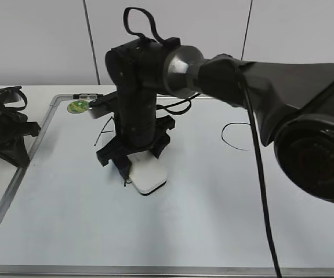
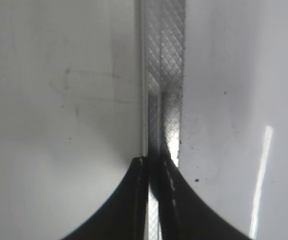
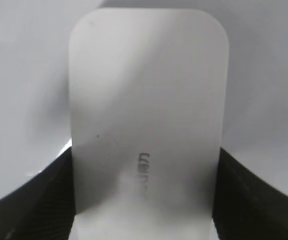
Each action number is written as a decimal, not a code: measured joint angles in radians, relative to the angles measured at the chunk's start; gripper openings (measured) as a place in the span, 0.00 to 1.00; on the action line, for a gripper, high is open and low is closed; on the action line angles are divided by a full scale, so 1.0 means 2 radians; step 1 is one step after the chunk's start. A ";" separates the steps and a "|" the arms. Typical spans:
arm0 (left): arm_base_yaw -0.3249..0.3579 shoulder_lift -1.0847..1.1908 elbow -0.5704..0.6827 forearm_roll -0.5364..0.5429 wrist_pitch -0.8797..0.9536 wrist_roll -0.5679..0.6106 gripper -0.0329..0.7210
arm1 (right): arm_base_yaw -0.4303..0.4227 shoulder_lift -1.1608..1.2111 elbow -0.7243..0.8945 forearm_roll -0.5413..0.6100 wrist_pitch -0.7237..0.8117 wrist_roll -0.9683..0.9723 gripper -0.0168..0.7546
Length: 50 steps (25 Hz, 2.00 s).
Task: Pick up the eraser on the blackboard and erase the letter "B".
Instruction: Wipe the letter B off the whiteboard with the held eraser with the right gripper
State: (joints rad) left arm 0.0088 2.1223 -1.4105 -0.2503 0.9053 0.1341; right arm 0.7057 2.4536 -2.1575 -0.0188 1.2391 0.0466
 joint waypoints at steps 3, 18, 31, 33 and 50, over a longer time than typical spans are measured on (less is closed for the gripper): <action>0.000 0.000 0.000 0.000 0.000 0.000 0.06 | 0.021 0.001 0.000 0.000 -0.002 -0.004 0.74; 0.000 0.000 0.000 0.001 -0.001 0.000 0.06 | 0.051 0.014 -0.042 -0.010 0.005 0.001 0.74; 0.000 0.000 0.000 0.002 -0.001 0.000 0.06 | 0.024 0.013 -0.060 -0.004 0.000 0.006 0.74; 0.000 0.000 0.000 0.002 -0.001 0.000 0.06 | 0.023 0.013 -0.060 -0.004 0.000 0.006 0.74; 0.000 0.000 0.000 0.002 -0.002 0.000 0.06 | 0.023 0.033 -0.060 0.009 -0.002 -0.003 0.74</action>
State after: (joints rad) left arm 0.0088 2.1223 -1.4105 -0.2466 0.9017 0.1341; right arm 0.7526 2.5202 -2.2784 0.0000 1.2356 0.0410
